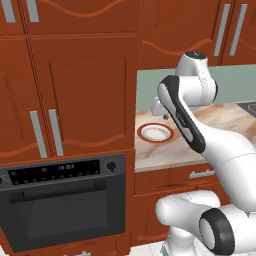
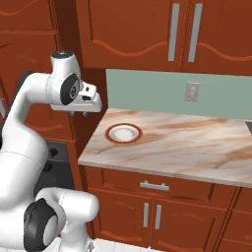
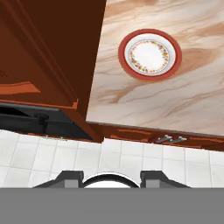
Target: Take the fish from the oven and place it on the plate on the counter.
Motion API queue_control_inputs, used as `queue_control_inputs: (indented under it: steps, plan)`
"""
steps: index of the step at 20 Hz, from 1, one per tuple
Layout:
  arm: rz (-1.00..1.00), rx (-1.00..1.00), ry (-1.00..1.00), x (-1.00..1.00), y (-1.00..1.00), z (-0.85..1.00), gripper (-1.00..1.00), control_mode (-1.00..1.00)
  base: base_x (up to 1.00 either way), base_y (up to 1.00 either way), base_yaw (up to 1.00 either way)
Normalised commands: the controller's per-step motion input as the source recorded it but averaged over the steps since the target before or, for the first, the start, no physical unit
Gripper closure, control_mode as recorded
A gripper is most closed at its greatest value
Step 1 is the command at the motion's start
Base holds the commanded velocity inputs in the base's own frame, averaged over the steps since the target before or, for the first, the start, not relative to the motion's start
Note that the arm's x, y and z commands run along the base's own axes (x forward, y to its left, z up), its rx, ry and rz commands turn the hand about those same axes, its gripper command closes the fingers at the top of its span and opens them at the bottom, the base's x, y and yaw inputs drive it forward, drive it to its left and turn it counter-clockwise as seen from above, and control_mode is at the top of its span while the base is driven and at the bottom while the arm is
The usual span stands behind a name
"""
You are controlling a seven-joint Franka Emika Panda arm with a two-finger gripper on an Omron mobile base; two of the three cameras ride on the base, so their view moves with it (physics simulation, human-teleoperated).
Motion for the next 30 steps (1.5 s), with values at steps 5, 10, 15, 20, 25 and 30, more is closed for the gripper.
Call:
queue_control_inputs:
  steps: [5,10,15,20,25,30]
  plan:
    - [0.0,-0.05,-0.18,-0.03,0.51,-0.1,-1.0,-1.0,0.0,0.0,0.0]
    - [0.03,-0.18,-0.2,-0.46,1.0,-0.15,-1.0,-1.0,0.0,0.0,0.0]
    - [0.06,-0.24,-0.07,-0.12,1.0,-0.22,-1.0,-1.0,0.0,0.0,0.0]
    - [0.11,-0.34,0.01,0.05,1.0,-0.72,-1.0,-1.0,0.0,0.0,0.0]
    - [0.18,-0.4,0.0,0.04,1.0,-0.98,-1.0,-1.0,0.0,0.0,0.0]
    - [0.15,-0.34,-0.01,0.0,0.98,-1.0,-1.0,-1.0,0.0,0.0,0.0]
